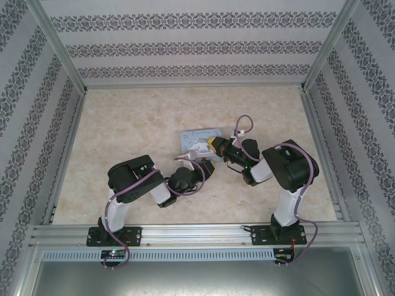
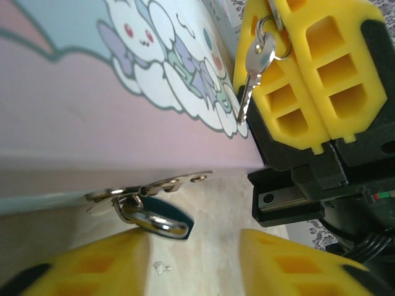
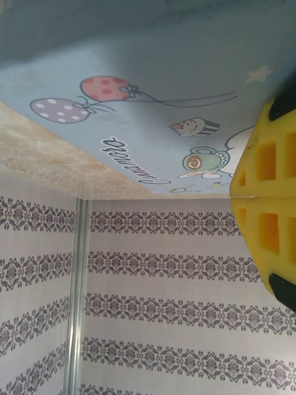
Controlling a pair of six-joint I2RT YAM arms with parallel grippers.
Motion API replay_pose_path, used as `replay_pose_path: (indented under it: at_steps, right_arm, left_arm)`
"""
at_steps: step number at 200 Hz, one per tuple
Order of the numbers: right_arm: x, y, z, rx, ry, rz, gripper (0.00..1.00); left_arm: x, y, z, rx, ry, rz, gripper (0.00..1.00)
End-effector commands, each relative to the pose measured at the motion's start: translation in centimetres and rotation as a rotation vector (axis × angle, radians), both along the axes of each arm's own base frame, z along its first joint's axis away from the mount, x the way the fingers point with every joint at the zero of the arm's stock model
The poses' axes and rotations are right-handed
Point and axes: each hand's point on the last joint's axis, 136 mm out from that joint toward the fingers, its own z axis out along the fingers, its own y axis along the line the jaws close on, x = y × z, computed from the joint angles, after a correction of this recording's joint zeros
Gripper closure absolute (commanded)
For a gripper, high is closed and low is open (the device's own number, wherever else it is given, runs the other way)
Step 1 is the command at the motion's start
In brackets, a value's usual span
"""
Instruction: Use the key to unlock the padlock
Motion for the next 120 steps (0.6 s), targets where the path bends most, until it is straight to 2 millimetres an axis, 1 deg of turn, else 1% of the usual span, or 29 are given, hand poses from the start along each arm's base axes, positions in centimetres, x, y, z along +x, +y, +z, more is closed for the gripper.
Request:
replay_pose_path:
  at_steps: [1,19,50,90,120]
  right_arm:
    - [0.0,-0.4,-0.4,0.005,0.003,-0.007,1.0]
    - [0.0,-0.4,-0.3,0.007,0.002,-0.007,1.0]
    - [-0.1,-0.5,-0.6,0.002,0.006,-0.009,1.0]
    - [-0.1,-0.6,-0.7,-0.001,0.008,-0.011,1.0]
    - [-0.2,-0.6,-0.7,0.0,0.01,-0.013,1.0]
  left_arm:
    - [-1.1,2.0,-5.4,0.076,0.161,0.061,0.48]
    - [-1.0,2.1,-5.3,0.069,0.164,0.068,0.41]
    - [-1.1,2.3,-5.7,0.077,0.177,0.074,0.4]
    - [-1.1,2.4,-6.1,0.087,0.196,0.081,0.43]
    - [-1.3,2.8,-7.3,0.122,0.243,0.1,0.48]
